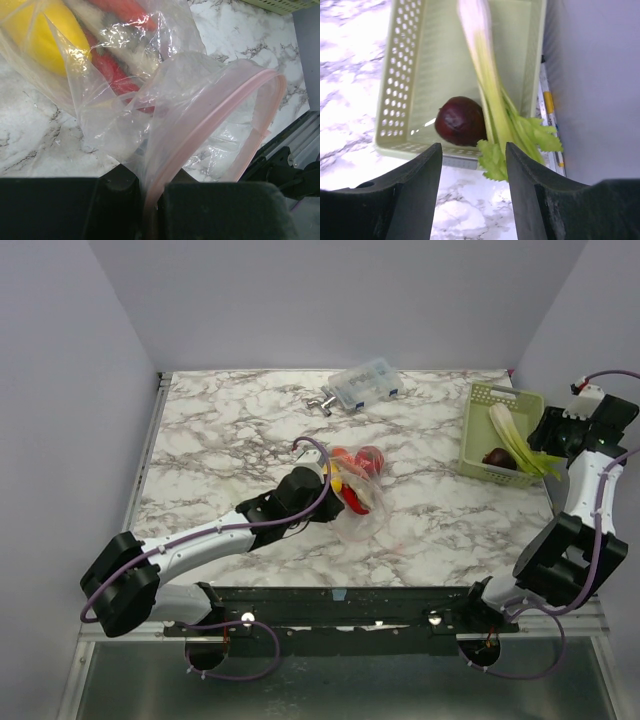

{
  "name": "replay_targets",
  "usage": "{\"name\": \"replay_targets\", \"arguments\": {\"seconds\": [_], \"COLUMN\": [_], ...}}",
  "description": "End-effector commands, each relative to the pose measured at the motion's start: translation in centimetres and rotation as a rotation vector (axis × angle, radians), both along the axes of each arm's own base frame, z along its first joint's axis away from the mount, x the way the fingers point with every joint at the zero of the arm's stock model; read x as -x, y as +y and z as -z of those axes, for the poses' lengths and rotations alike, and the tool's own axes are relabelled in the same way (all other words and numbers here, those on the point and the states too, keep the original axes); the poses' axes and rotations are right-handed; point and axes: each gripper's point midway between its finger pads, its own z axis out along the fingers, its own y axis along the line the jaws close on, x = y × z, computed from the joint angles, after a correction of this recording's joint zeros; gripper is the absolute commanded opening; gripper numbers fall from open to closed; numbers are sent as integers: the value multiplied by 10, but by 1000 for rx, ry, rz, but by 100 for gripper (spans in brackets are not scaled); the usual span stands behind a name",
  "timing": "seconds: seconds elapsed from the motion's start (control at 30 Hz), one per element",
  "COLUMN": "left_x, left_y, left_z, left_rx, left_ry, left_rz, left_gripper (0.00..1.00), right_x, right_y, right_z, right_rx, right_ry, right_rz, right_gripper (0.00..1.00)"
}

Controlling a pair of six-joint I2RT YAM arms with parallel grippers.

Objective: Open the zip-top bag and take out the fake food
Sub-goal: Place the fake vegetable in the bin, then pick up the fake vegetable from the zipper food storage bag.

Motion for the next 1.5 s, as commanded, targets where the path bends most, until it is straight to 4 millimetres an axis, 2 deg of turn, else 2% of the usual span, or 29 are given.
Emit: {"name": "replay_targets", "arguments": {"seconds": [0.0,0.07,0.17,0.33,0.47,0.6,0.7,0.77,0.9,1.03,1.1,1.2,1.27,1.47], "left_x": [1,1,1,2,3,6,6,5,5,7,6,8,10,13], "left_y": [3,5,6,4,1,-5,-13,-16,-26,-42,-51,-60,-67,-80], "left_z": [-13,-14,-16,-20,-22,-25,-34,-37,-42,-46,-50,-45,-44,-45], "left_rx": [13,7,3,15,23,33,67,72,82,86,91,59,57,60], "left_ry": [-21,-25,-32,-49,-58,-56,-78,-79,-73,-48,-46,-14,-5,3], "left_rz": [-1,-3,-4,14,36,75,102,106,117,130,128,125,132,143], "left_gripper": [0,0,0,0,0,0,0,0,0,0,0,0,0,0], "right_x": [10,17,30,61,88,117,140,147,146,139,134,128,120,91], "right_y": [36,58,91,151,193,226,246,254,267,289,304,326,334,330], "right_z": [-36,-47,-61,-72,-76,-82,-83,-82,-66,-45,-36,-27,-20,-1], "right_rx": [-45,-91,-166,-307,-338,-349,-317,-319,-336,-331,-302,-230,-170,-58], "right_ry": [-69,-103,-152,-198,-235,-306,-378,-400,-343,-229,-178,-132,-98,-5], "right_rz": [-137,-214,-328,-562,-743,-901,-1027,-1061,-1097,-1128,-1142,-1181,-1176,-1076], "right_gripper": [57,57,65,74,81,99,100,100,100,100,99,99,97,84]}}
